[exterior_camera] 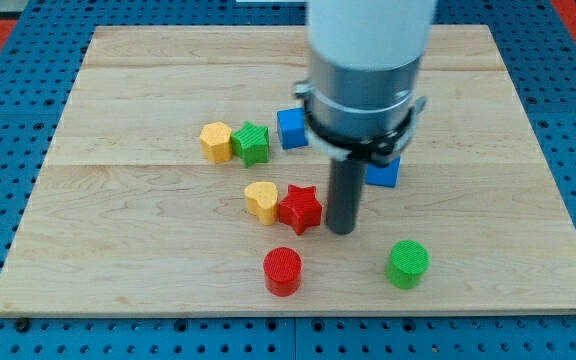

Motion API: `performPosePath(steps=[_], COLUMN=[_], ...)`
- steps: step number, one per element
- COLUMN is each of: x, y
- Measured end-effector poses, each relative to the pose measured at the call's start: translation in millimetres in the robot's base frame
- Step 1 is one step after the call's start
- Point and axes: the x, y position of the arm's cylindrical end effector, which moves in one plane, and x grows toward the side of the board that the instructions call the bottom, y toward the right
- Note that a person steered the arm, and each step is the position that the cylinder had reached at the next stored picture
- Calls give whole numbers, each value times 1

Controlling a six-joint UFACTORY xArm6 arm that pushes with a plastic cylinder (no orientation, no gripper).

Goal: Push the red star and yellow heart to the left

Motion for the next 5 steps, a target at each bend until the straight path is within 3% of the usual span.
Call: performPosePath(steps=[1,3,4,5], x=[-7,-11,-13,-39], y=[-16,-192,-178,-224])
